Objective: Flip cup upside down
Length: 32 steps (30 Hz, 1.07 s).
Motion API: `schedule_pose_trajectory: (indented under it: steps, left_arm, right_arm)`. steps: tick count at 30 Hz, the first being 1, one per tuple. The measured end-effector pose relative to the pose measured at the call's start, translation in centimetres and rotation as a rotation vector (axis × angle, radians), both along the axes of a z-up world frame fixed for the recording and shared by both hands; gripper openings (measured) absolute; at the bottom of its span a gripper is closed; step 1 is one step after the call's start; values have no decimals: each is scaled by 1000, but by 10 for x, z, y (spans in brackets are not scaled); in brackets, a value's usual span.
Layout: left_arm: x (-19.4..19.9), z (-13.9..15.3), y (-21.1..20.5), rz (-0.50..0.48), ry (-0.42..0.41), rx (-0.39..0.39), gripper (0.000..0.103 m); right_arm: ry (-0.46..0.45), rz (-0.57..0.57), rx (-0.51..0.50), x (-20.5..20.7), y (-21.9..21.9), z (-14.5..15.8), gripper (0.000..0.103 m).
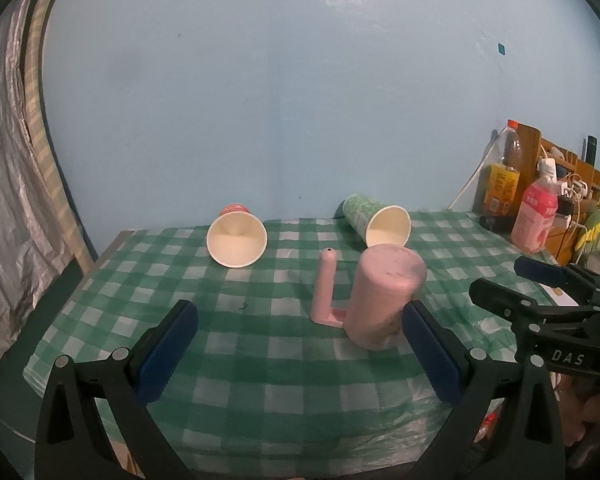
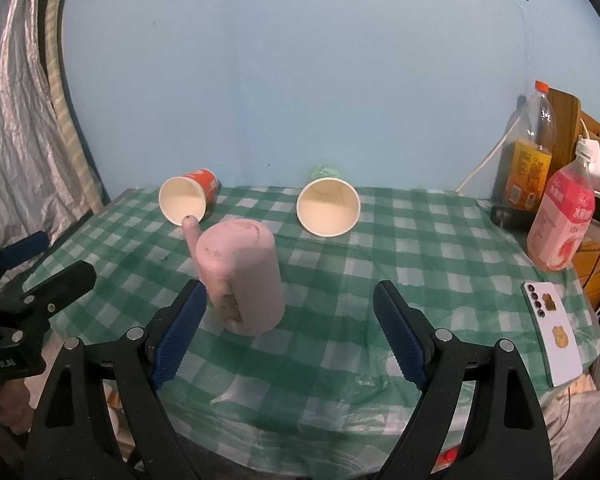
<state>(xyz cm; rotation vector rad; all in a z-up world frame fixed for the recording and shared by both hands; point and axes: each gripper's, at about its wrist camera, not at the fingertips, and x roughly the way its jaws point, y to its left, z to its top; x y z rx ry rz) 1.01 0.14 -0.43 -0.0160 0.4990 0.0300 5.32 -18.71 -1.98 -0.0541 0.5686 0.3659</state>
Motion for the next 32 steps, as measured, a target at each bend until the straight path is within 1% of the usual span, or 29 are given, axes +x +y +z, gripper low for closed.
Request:
schedule_pose_trajectory:
  steps: [24, 27, 32]
  left_arm:
    - [3, -7, -5, -22, 30, 9, 103]
    - [4, -7, -5, -31, 26, 1, 103]
    - [4, -8, -7, -35, 27, 10, 103]
  right_arm:
    - [25, 10, -3, 2, 2, -8, 86]
    - [21, 15, 2, 1, 2, -7, 86]
    - [11, 23, 9, -2, 3, -6, 86]
